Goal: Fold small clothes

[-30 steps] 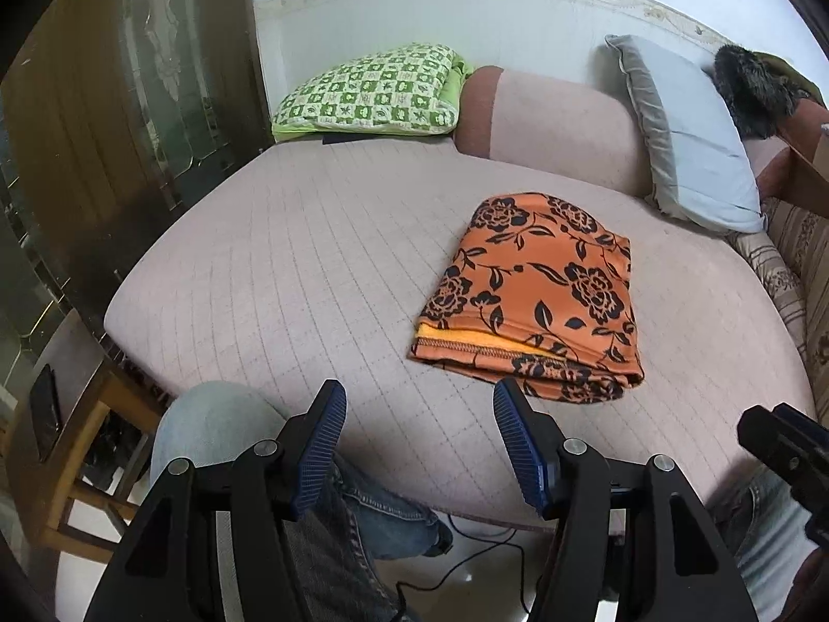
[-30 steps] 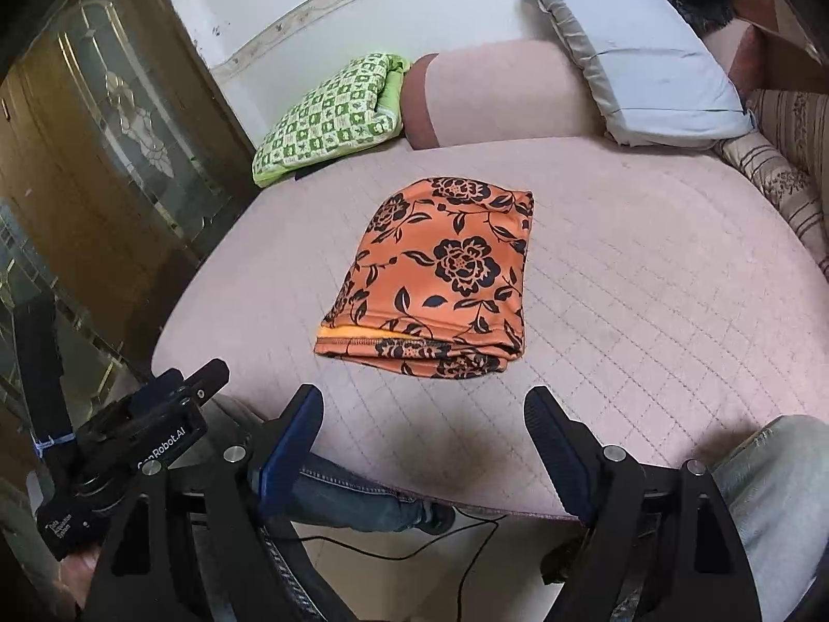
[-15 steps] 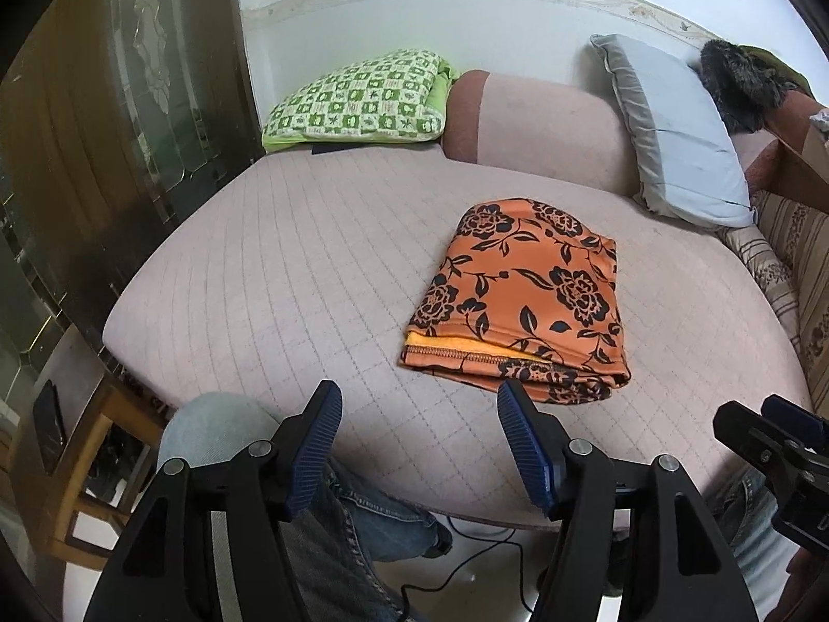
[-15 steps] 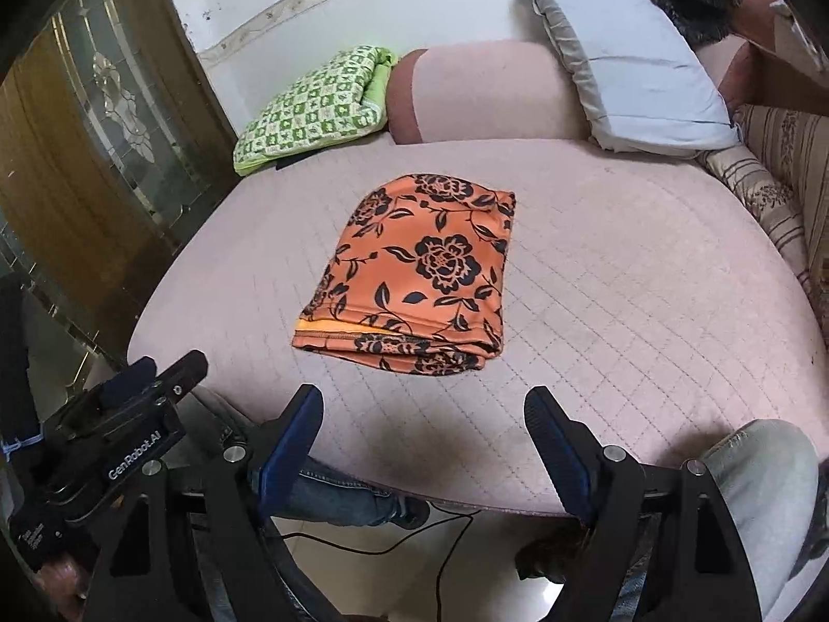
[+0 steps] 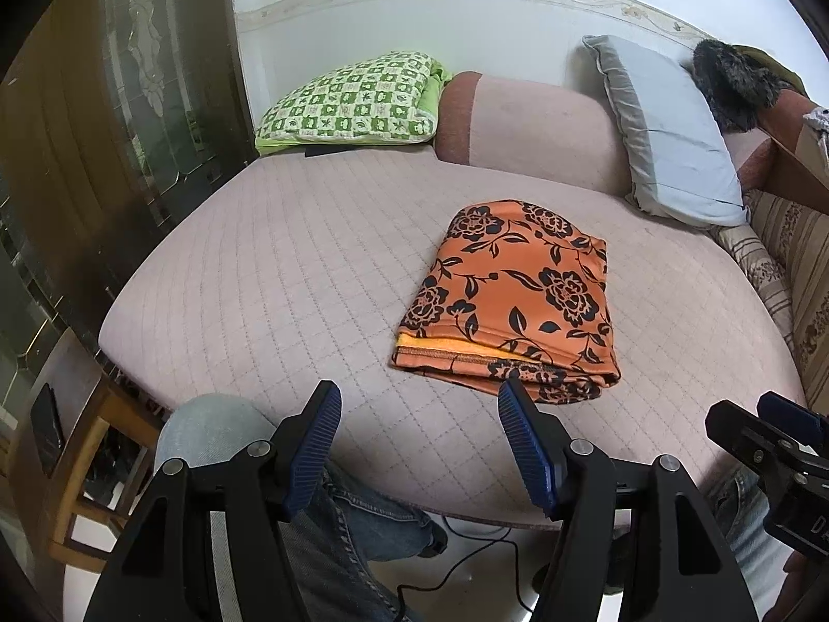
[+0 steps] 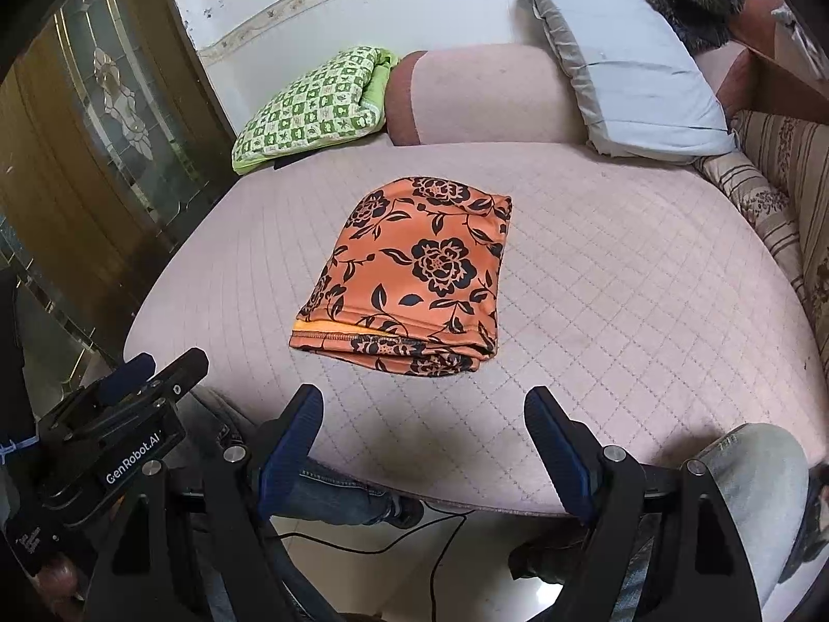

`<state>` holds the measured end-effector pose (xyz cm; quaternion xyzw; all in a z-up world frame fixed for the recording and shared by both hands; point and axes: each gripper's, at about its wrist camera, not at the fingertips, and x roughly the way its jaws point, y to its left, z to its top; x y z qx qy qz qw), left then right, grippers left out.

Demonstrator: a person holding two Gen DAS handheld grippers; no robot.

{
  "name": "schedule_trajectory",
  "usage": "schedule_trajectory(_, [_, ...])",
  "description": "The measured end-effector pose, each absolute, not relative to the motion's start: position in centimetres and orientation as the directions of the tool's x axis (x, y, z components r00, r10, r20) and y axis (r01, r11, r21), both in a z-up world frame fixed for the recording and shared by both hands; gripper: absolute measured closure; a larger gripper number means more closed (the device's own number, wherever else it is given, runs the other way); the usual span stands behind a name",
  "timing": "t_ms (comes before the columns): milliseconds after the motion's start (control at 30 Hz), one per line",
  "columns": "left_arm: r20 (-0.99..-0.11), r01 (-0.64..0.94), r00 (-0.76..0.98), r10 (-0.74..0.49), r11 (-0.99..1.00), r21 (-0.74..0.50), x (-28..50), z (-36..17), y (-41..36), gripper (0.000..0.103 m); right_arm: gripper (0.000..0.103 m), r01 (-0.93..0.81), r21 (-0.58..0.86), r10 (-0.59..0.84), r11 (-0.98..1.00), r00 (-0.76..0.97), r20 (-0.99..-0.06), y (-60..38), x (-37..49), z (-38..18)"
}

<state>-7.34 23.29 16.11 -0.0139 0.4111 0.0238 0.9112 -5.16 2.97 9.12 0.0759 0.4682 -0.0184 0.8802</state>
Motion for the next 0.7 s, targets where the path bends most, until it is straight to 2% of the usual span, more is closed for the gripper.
schedule_trajectory(700, [-0.75, -0.064, 0.66, 0.044, 0.998, 0.002, -7.94, 16.94, 22.95, 0.039, 0.021, 0.085, 0.107, 0.039, 0.991, 0.573, -0.819, 3.34, -5.32, 9.97])
